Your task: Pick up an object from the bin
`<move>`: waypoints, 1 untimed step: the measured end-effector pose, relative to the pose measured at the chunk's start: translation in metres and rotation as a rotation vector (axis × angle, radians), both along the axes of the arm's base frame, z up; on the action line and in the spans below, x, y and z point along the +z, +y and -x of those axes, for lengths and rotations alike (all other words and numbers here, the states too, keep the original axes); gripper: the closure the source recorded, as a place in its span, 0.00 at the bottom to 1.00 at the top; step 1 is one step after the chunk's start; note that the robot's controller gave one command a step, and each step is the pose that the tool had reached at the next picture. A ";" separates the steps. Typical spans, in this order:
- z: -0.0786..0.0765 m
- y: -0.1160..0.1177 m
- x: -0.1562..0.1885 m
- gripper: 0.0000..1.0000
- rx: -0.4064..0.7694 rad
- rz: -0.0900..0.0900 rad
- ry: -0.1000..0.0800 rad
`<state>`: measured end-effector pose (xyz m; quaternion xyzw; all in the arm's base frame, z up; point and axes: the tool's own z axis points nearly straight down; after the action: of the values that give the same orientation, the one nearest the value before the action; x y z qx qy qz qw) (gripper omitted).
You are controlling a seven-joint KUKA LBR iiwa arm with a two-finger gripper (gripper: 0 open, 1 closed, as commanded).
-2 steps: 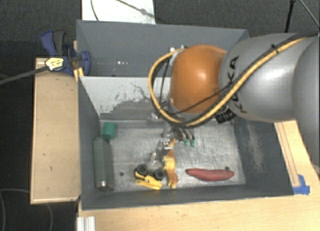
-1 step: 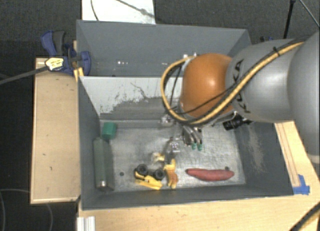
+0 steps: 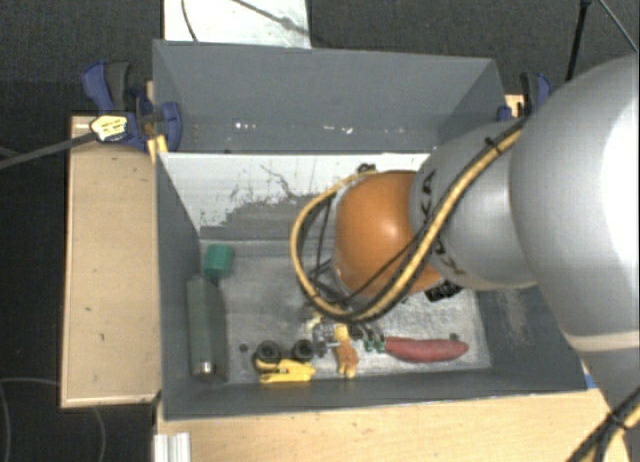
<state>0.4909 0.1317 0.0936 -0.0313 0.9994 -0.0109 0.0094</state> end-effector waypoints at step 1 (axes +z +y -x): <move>0.000 0.000 0.000 1.00 -0.002 0.000 0.000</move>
Offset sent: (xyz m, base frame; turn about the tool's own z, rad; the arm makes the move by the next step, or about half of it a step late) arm 0.0035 -0.0046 0.0220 -0.0027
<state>0.4909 0.1317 0.0936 -0.0305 0.9994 -0.0108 0.0093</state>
